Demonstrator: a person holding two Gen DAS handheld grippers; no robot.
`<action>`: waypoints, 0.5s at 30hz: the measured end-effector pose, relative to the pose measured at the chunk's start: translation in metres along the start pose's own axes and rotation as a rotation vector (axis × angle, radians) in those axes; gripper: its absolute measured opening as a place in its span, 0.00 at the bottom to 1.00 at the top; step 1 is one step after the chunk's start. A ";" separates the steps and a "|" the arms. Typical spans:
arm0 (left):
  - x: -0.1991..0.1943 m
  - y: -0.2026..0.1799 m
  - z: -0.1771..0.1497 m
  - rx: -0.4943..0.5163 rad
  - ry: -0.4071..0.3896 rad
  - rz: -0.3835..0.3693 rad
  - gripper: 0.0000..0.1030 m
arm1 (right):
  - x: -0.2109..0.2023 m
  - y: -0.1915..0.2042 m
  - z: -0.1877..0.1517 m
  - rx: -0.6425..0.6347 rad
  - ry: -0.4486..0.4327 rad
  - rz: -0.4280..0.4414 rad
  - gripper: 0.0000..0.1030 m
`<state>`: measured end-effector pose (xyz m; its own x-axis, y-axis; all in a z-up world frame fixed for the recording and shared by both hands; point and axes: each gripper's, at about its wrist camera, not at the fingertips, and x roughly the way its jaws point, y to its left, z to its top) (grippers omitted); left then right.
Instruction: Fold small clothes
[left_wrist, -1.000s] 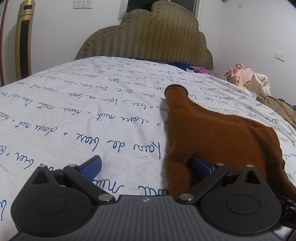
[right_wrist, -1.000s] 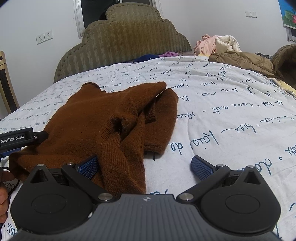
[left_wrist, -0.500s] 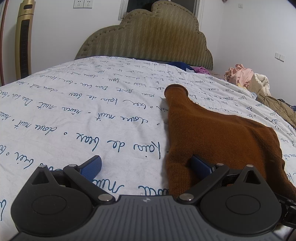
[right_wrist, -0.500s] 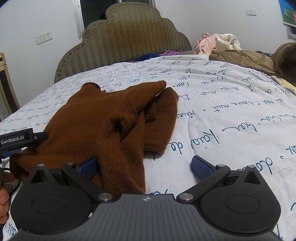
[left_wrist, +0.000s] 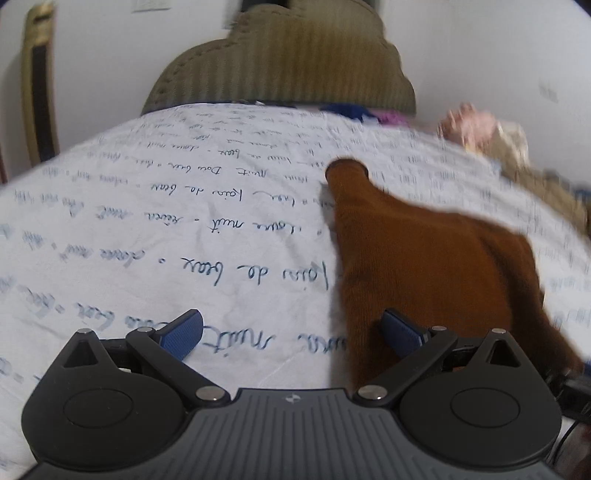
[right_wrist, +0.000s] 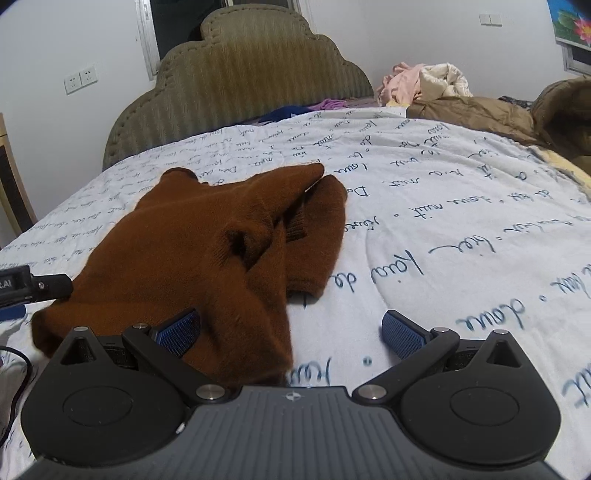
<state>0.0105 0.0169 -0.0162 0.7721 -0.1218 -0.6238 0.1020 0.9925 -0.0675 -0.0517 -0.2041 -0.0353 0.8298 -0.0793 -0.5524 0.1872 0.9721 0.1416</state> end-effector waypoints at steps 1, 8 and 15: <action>-0.003 -0.002 0.000 0.026 0.008 0.007 1.00 | -0.004 0.002 -0.001 -0.007 0.002 0.004 1.00; -0.024 0.000 -0.006 0.085 0.041 -0.003 1.00 | -0.037 0.012 -0.002 -0.017 -0.014 0.035 1.00; -0.080 0.050 0.005 0.026 0.016 0.066 1.00 | -0.063 0.033 -0.002 -0.127 0.034 0.072 1.00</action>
<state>-0.0434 0.0761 0.0343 0.7674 -0.0561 -0.6387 0.0679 0.9977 -0.0061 -0.0993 -0.1667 0.0023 0.8199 -0.0034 -0.5724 0.0585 0.9952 0.0779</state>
